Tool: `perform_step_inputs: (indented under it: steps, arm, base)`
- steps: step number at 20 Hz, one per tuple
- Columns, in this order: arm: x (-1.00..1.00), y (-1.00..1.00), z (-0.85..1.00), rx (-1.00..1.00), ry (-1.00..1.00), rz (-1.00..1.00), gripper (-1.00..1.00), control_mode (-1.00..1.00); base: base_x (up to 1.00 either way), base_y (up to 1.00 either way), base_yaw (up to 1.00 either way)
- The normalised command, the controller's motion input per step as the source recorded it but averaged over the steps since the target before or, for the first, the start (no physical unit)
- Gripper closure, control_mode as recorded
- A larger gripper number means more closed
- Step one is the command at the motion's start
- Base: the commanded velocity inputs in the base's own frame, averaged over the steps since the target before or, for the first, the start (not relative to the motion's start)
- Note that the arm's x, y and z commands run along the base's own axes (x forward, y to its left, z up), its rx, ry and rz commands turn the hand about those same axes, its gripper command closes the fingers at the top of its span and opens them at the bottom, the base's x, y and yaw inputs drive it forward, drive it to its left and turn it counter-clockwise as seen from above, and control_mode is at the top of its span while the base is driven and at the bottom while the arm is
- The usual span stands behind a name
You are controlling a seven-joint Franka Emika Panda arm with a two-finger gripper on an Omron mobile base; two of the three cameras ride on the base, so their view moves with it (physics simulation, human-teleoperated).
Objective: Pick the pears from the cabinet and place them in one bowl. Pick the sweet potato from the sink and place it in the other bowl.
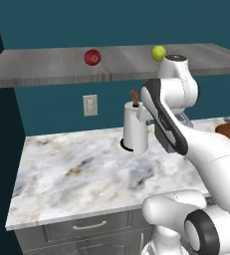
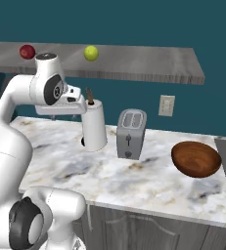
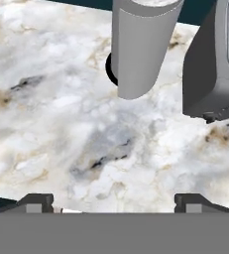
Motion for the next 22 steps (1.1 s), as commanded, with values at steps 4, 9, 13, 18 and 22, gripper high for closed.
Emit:
perform_step_inputs:
  steps: [4, 9, 13, 18, 22]
  arm:
    - [-0.72, 0.24, 0.14, 0.02, -0.22, 0.0, -1.0, -1.0]
    - [-0.5, 0.37, 0.32, 0.0, -0.28, 0.0, -1.0, -1.0]
    - [-0.27, 0.28, 0.56, 0.0, -0.26, 0.0, -1.0, -1.0]
    - [-0.3, 0.06, 0.78, 0.01, -0.21, 0.0, -1.0, -1.0]
    - [-0.14, 0.0, 0.81, 0.05, -0.13, 0.0, -1.0, -1.0]
  base:
    - [0.0, 0.0, 0.0]
    - [0.0, 0.0, 0.0]
    - [0.0, 0.0, 0.0]
    - [0.0, 0.0, 0.0]
    - [0.0, 0.0, 0.0]
